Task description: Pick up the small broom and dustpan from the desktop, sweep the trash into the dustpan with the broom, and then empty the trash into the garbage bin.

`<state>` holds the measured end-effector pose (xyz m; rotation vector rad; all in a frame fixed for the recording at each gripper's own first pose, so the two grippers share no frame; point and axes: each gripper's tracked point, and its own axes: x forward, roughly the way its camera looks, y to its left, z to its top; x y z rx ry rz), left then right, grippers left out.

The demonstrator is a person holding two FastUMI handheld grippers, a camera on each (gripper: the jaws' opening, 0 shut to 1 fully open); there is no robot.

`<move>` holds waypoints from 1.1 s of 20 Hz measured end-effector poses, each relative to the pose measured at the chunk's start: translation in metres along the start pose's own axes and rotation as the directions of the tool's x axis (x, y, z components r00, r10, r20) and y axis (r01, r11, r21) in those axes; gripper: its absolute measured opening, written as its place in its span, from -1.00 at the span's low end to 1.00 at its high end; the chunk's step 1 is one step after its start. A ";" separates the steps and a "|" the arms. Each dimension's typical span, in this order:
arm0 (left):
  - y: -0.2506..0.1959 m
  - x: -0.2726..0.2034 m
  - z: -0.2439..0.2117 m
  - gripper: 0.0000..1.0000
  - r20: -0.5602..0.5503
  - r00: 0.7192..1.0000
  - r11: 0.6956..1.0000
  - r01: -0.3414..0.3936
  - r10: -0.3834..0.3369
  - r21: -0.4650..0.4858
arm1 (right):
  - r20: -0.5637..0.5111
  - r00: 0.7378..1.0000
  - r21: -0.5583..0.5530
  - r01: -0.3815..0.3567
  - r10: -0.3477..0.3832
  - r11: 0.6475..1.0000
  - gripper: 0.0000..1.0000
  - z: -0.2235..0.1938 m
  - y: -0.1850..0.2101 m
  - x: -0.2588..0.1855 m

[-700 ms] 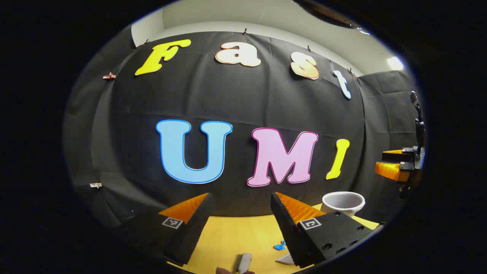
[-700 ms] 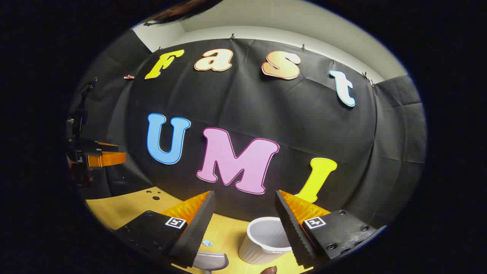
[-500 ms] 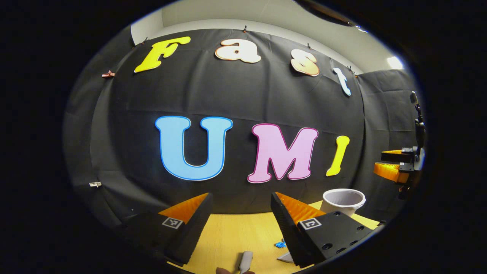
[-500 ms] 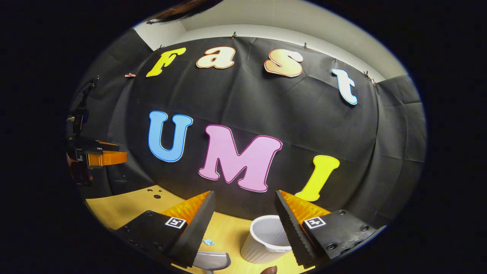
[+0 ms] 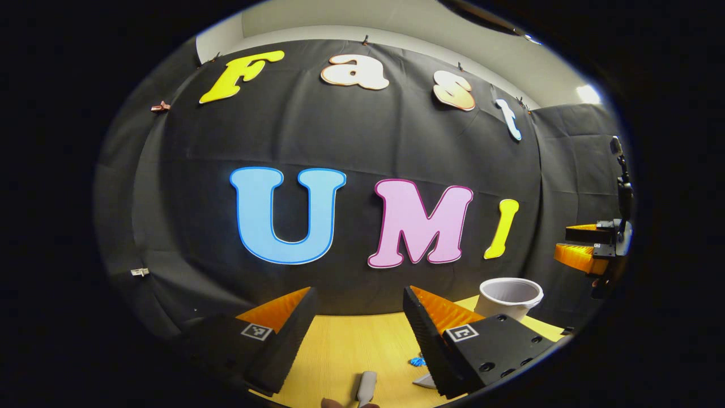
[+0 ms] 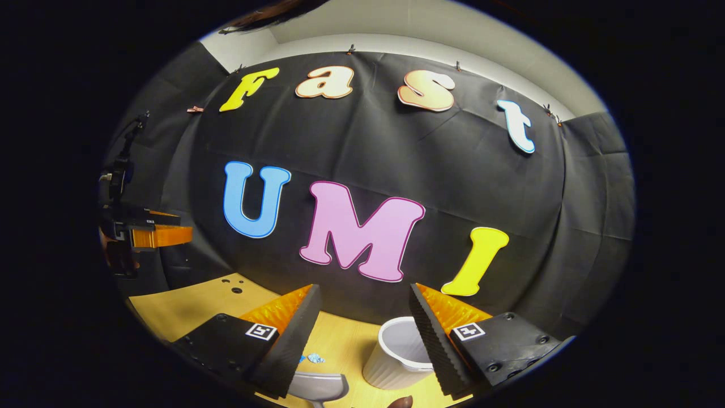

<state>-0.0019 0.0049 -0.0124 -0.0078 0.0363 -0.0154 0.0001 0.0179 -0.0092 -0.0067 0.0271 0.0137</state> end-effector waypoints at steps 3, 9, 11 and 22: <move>0.000 -0.002 -0.004 0.89 -0.008 1.000 1.000 0.008 -0.008 0.008 | -0.047 0.999 -0.010 -0.010 0.010 1.000 0.92 -0.009 0.003 -0.001; -0.001 -0.013 -0.021 0.90 -0.020 0.999 0.998 0.047 -0.046 0.037 | -0.306 0.947 -0.008 -0.102 0.094 0.995 0.93 -0.081 0.028 -0.024; 0.002 -0.015 -0.029 0.90 -0.031 0.998 0.997 0.056 -0.055 0.045 | -0.405 0.906 0.003 -0.135 0.124 0.991 0.93 -0.114 0.038 -0.037; 0.017 -0.017 -0.072 0.90 -0.089 0.996 0.999 0.023 -0.019 0.034 | -0.799 0.560 0.117 -0.210 0.218 0.971 0.93 -0.302 0.071 -0.089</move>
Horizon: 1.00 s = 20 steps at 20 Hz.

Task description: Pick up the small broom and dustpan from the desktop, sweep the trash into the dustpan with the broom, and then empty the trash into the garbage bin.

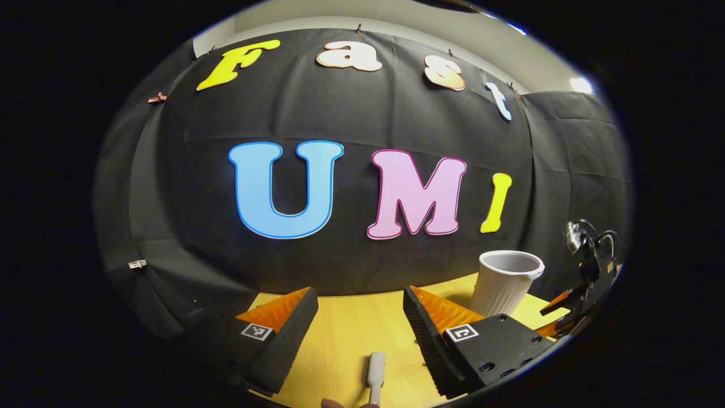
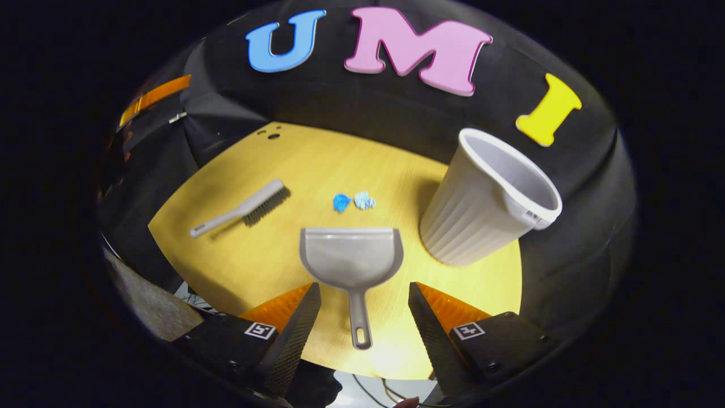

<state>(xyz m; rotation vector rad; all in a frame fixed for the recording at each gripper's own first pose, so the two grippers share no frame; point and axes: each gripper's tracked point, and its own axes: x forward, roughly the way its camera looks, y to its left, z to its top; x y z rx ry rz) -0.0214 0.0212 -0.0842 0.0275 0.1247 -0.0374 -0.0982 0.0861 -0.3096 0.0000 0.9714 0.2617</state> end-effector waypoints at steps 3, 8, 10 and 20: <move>0.006 0.001 -0.010 0.90 -0.011 1.000 1.000 -0.013 0.013 0.000 | -0.121 0.993 -0.006 -0.011 0.010 1.000 0.94 -0.034 -0.003 0.030; 0.017 0.003 -0.019 0.90 -0.032 0.999 0.999 -0.041 0.040 -0.025 | -0.267 0.963 0.011 -0.045 0.046 0.999 0.94 -0.063 -0.001 0.073; 0.023 0.004 -0.024 0.91 -0.042 0.998 0.998 -0.056 0.055 -0.034 | -0.310 0.949 0.004 -0.052 0.050 0.999 0.94 -0.071 -0.001 0.085; 0.036 -0.001 -0.042 0.91 -0.085 0.991 0.993 -0.108 0.105 -0.040 | -0.412 0.906 0.000 -0.103 0.094 0.995 0.66 -0.078 0.020 0.123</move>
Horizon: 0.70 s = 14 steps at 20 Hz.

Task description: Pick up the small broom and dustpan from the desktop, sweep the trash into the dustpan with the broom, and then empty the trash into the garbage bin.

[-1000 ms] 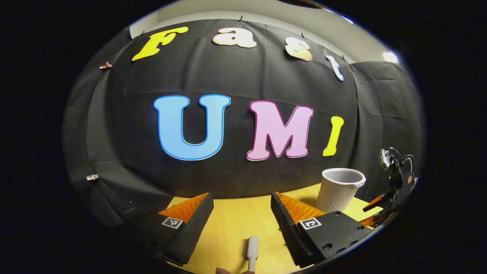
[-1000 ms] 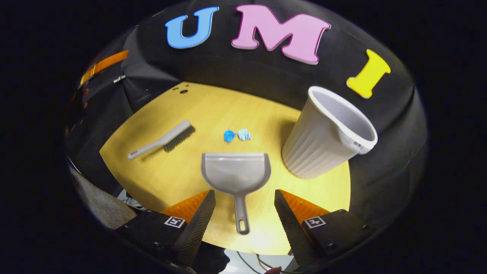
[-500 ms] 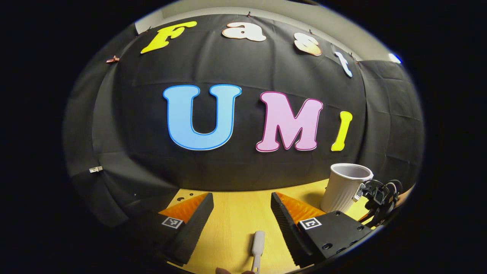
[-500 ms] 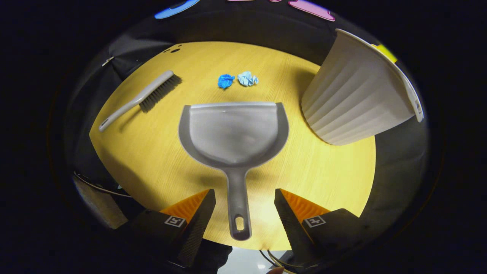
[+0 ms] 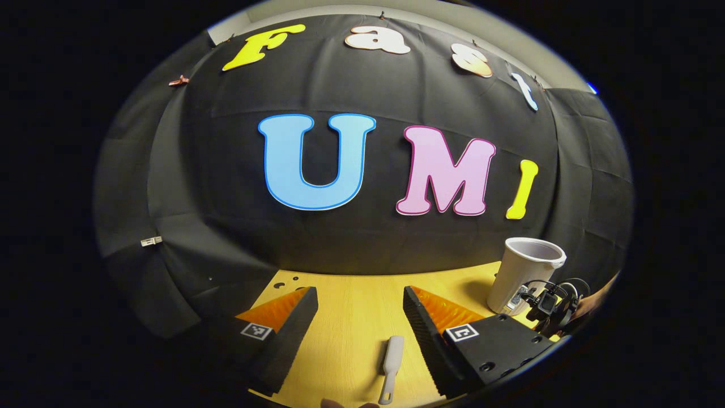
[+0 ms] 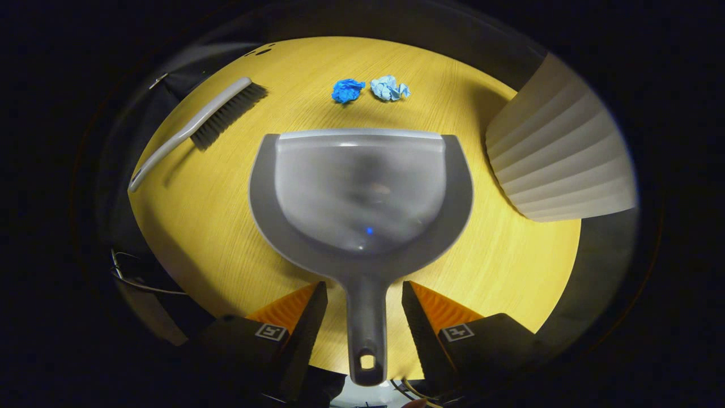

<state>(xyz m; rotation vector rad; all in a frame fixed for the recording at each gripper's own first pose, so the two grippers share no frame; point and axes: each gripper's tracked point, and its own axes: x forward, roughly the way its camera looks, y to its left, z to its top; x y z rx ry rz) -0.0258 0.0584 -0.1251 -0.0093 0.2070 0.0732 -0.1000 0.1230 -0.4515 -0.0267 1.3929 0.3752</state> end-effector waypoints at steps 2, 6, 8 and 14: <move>0.001 -0.001 -0.003 0.91 -0.004 1.000 1.000 -0.007 0.007 0.006 | 0.002 1.000 0.004 -0.001 0.001 1.000 0.59 0.005 0.002 0.004; 0.001 -0.004 -0.008 0.91 -0.012 1.000 1.000 -0.016 0.016 0.012 | -0.021 1.000 -0.003 0.010 -0.010 1.000 0.32 0.007 -0.002 0.013; -0.001 -0.006 -0.012 0.91 -0.019 1.000 1.000 -0.020 0.020 0.019 | -0.052 0.998 -0.010 0.026 -0.027 1.000 0.02 0.005 -0.005 0.016; -0.006 -0.009 -0.024 0.91 -0.036 0.999 0.999 -0.024 0.025 0.028 | -0.097 0.995 -0.079 0.003 -0.011 0.997 -0.31 -0.008 -0.004 0.012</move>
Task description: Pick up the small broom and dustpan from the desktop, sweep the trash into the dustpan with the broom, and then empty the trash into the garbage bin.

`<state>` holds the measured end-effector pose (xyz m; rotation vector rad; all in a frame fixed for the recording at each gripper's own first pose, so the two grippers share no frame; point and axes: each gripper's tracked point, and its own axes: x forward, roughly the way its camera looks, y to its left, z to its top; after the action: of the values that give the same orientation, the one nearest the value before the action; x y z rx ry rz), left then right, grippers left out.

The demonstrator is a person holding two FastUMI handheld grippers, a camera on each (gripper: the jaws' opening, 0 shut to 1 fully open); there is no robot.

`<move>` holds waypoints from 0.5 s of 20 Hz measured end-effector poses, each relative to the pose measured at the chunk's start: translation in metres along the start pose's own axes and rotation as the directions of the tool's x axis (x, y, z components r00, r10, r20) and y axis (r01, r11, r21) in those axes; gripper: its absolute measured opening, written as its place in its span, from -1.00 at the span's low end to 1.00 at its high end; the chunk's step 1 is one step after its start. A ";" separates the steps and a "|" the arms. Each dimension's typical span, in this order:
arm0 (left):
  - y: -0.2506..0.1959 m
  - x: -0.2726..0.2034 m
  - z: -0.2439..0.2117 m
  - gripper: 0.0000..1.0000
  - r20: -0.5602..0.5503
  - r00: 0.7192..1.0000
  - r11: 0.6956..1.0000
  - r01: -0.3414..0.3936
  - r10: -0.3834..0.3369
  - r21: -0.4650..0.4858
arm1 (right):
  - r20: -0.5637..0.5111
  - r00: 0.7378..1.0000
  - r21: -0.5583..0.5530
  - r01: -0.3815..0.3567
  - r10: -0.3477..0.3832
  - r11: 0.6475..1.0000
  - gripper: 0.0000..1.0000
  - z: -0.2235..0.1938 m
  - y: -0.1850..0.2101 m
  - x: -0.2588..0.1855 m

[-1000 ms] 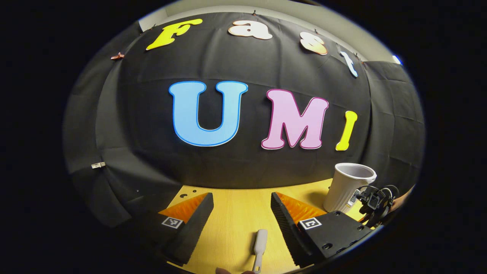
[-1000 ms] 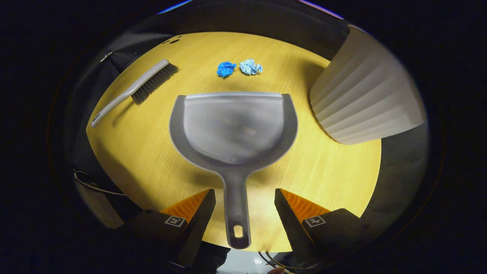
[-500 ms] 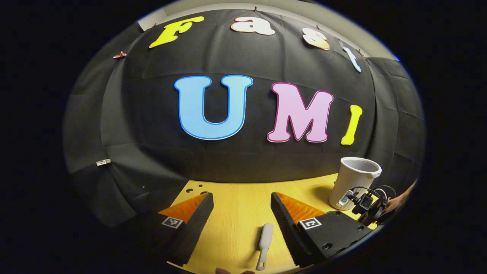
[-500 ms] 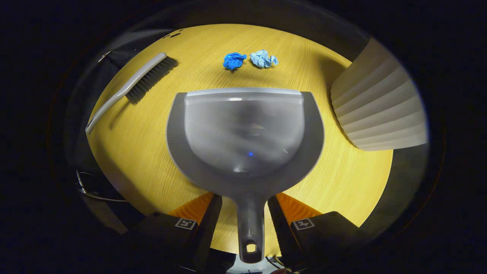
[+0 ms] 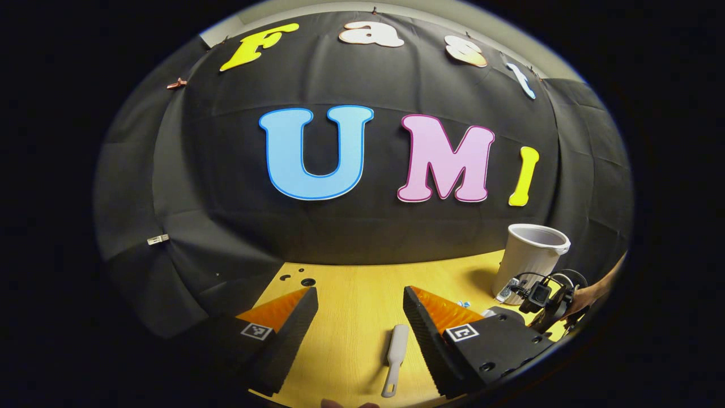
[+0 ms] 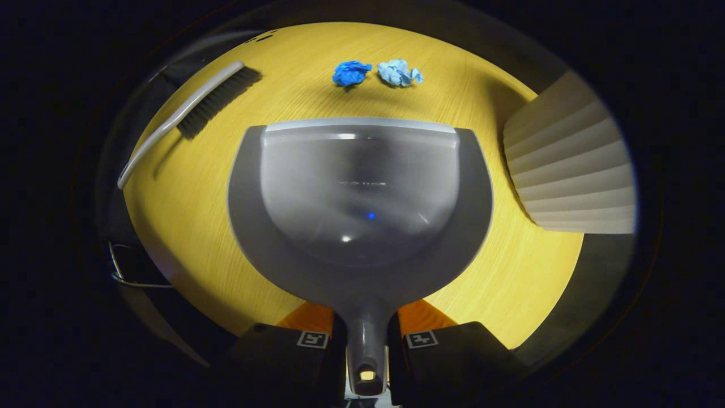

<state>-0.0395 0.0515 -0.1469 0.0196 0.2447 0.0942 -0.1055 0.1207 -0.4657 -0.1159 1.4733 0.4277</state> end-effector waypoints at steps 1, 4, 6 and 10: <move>-0.001 0.000 -0.002 0.91 -0.003 1.000 1.000 0.002 -0.002 -0.001 | 0.005 1.000 -0.001 -0.006 0.006 1.000 -0.31 0.000 0.002 -0.001; -0.003 0.004 -0.014 0.90 -0.027 1.000 1.000 0.009 -0.009 0.003 | 0.043 0.999 0.016 -0.029 0.028 0.999 -0.34 0.001 0.007 -0.011; -0.010 0.009 -0.030 0.91 -0.066 0.997 0.999 0.045 -0.045 0.001 | 0.063 0.997 0.019 -0.041 0.040 0.999 -0.34 0.000 0.008 -0.017; -0.029 0.018 -0.079 0.91 -0.214 0.968 0.991 0.121 -0.129 -0.051 | 0.059 0.998 0.012 -0.021 0.020 1.000 -0.34 -0.012 -0.002 -0.023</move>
<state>-0.0384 0.0252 -0.2291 -0.0435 0.4617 -0.0253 -0.1171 0.1104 -0.4453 -0.0772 1.4204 0.4347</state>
